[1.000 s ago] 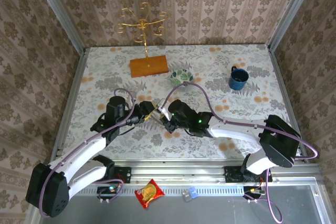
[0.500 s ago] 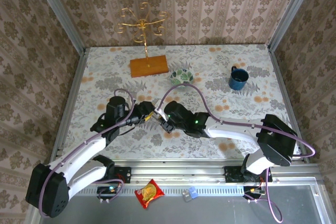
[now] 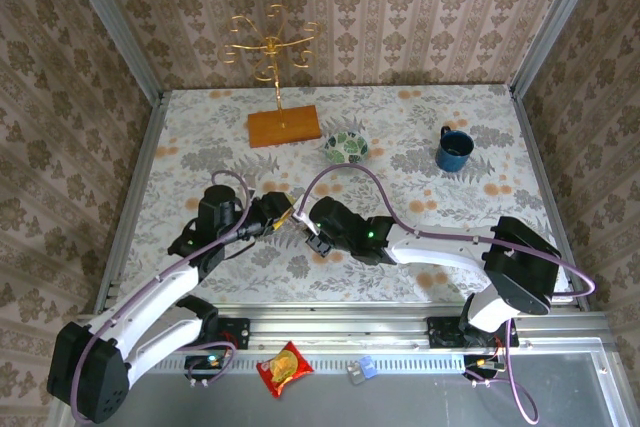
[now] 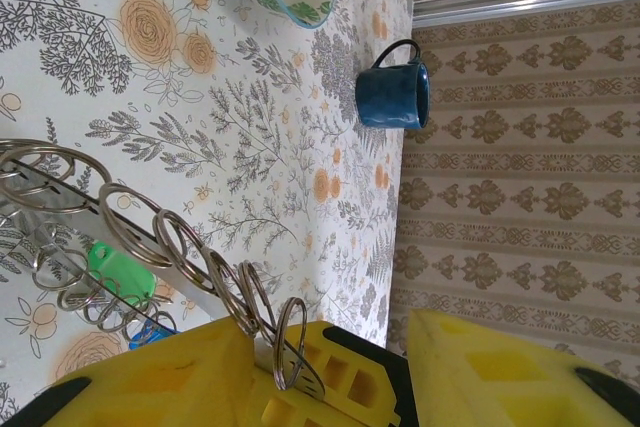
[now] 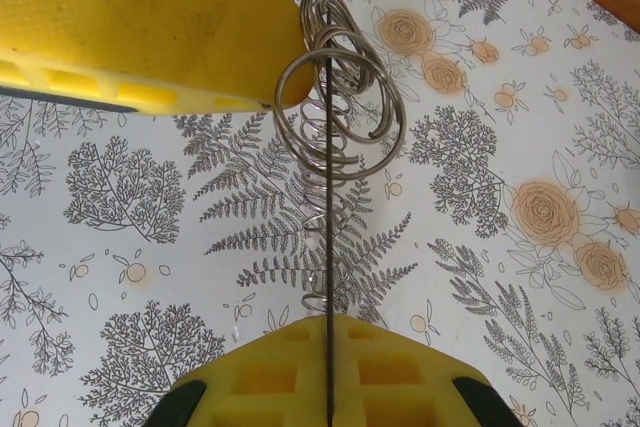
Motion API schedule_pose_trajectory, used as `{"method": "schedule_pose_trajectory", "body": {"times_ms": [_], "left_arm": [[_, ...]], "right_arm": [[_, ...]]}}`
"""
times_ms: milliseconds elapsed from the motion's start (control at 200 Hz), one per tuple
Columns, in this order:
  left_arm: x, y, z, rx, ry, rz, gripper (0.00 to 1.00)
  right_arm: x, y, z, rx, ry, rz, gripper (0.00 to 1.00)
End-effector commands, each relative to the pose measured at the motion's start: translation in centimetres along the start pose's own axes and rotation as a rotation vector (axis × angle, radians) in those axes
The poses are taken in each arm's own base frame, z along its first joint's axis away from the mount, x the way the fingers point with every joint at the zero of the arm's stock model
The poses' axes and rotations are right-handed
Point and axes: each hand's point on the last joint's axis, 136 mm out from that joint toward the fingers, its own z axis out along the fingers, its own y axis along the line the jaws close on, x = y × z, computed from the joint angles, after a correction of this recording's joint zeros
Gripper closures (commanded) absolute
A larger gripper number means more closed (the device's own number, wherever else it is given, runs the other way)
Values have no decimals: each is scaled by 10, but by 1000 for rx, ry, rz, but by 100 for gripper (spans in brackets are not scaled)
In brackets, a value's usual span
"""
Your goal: Put the keys on the keyring
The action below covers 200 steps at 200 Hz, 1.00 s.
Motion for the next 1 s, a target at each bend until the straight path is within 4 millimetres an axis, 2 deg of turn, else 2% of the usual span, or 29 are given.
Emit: {"method": "schedule_pose_trajectory", "body": {"times_ms": [0,445,825,995], "left_arm": [[-5,-1,0,4,-20,-12,57],[-1,-5,2,16,-1,-15,69],[-4,-5,1,-5,-17,15,91],[-4,-6,-4,-60,-30,115,100]], "right_arm": [[-23,3,-5,3,-54,-15,100],[-23,5,4,7,-19,-11,100],[-17,6,6,10,8,-25,100],[-16,9,6,-4,17,-24,100]]}}
